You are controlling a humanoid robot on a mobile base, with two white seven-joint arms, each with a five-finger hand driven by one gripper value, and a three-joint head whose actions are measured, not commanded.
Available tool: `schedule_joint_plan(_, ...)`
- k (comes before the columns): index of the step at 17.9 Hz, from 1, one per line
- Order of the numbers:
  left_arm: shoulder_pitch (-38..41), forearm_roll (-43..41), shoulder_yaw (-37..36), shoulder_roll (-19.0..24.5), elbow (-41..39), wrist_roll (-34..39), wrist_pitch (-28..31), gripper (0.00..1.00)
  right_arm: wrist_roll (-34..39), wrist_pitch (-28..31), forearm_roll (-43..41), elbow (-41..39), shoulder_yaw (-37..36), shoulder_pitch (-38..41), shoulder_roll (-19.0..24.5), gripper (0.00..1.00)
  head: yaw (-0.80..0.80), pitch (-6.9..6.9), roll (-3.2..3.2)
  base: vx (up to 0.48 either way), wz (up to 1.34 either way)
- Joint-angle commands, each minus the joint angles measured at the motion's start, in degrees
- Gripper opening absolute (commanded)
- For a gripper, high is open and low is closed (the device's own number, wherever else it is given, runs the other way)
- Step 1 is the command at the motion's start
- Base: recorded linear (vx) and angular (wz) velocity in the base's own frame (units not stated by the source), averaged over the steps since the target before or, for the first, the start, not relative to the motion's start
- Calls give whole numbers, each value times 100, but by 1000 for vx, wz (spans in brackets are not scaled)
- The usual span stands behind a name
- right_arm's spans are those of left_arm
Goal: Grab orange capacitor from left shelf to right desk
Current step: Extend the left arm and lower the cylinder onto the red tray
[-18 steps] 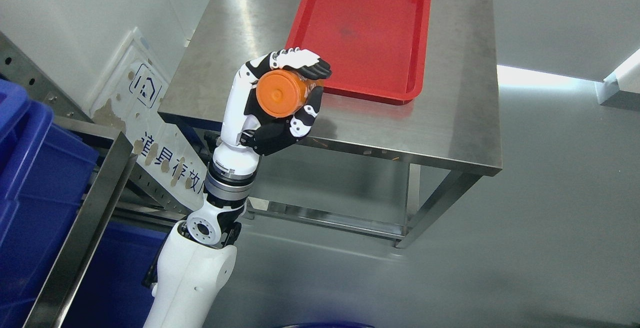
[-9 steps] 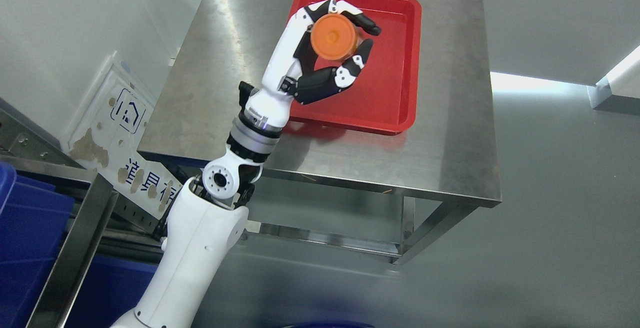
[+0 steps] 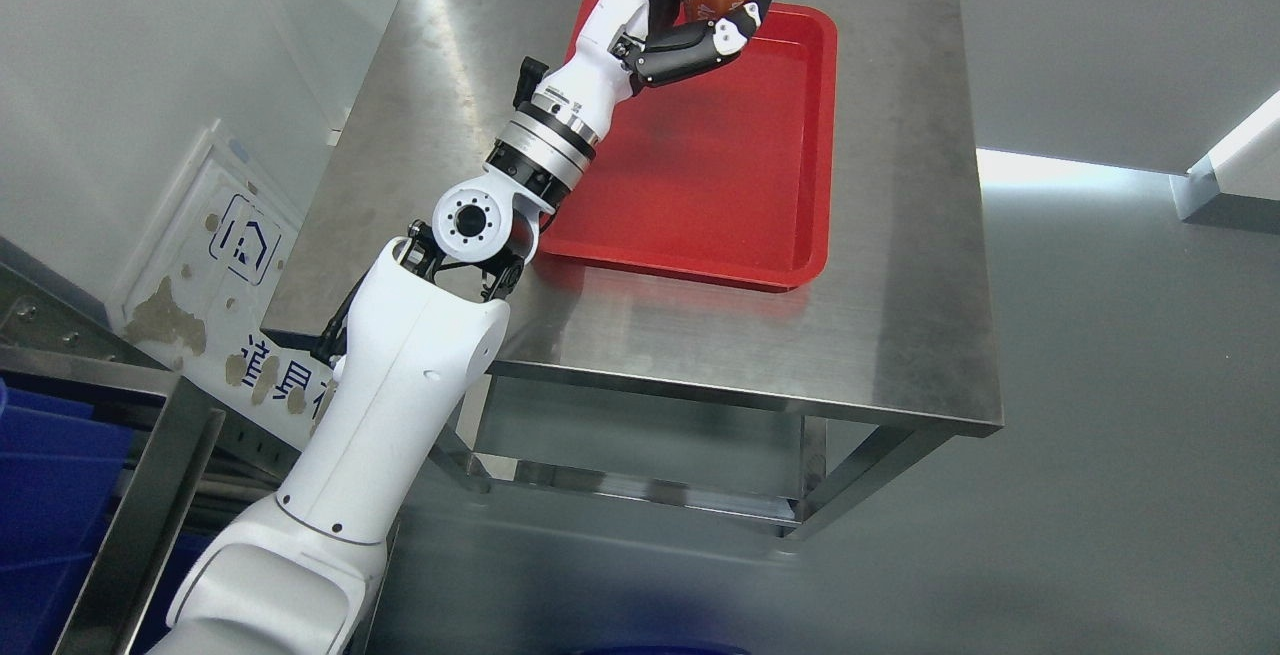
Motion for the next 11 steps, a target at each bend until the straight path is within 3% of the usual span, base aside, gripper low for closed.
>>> schedule_joint_plan(1,-536,329,-347,100,2282,22,-14,4,2,2,18,-100,-70,114,-100,100,0,0,0,4,-14)
schedule_joint_plan(7,-519,285,-285,100,2978,101,-471,7,2,2,18,-100,-70,114,-100,100,0,0,0,0,0)
schedule_joint_plan(11,-519,259,-321,100,3084,101,-462,23,2,-7,18,-100,-70,114,-100,100,0,0,0,0,0)
